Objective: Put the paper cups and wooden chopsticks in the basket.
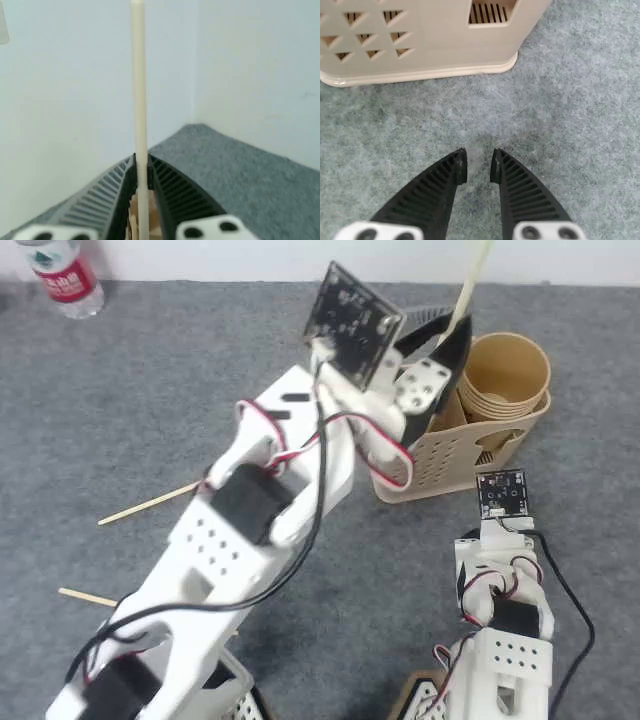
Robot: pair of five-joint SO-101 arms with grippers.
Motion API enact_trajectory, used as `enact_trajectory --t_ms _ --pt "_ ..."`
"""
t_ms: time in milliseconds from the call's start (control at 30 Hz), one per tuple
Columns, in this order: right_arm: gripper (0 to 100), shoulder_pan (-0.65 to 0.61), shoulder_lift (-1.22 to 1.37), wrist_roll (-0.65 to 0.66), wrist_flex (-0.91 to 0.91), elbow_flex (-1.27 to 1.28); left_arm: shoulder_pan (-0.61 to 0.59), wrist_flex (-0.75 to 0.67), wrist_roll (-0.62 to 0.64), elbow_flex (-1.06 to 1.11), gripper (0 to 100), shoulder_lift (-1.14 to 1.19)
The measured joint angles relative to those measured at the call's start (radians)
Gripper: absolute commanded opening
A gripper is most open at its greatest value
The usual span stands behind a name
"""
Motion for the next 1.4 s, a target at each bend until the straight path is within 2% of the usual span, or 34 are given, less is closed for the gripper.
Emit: enact_trajectory --t_ms 233,333,433,700,867,1000,1133,1333,1400 --pt "9.8 0.000 0.000 0.000 0.000 0.000 -0.012 -0.181 0.000 0.044 1 0.180" --pt "9.9 0.000 0.000 0.000 0.000 0.000 -0.049 -0.288 0.000 0.121 11 0.250" --pt "9.7 0.000 0.000 0.000 0.000 0.000 -0.069 -0.308 0.002 0.189 19 0.255" --pt "9.7 -0.035 0.000 0.021 0.000 0.000 -0.107 -0.114 0.049 0.262 18 0.092" --pt "9.7 -0.040 0.000 0.035 0.000 0.000 -0.233 0.161 -0.015 0.264 18 -0.077" --pt "9.7 -0.041 0.000 0.037 0.000 0.000 -0.423 0.433 -0.187 0.264 18 -0.227" --pt "9.7 -0.038 0.000 0.037 0.000 0.000 -0.658 0.678 -0.456 0.262 19 -0.292" --pt "9.7 -0.040 0.000 0.037 0.000 0.000 -0.914 1.028 -1.048 0.325 18 -0.272" --pt "9.7 -0.038 0.000 0.037 0.000 0.000 -0.987 1.102 -1.244 0.368 18 -0.259"
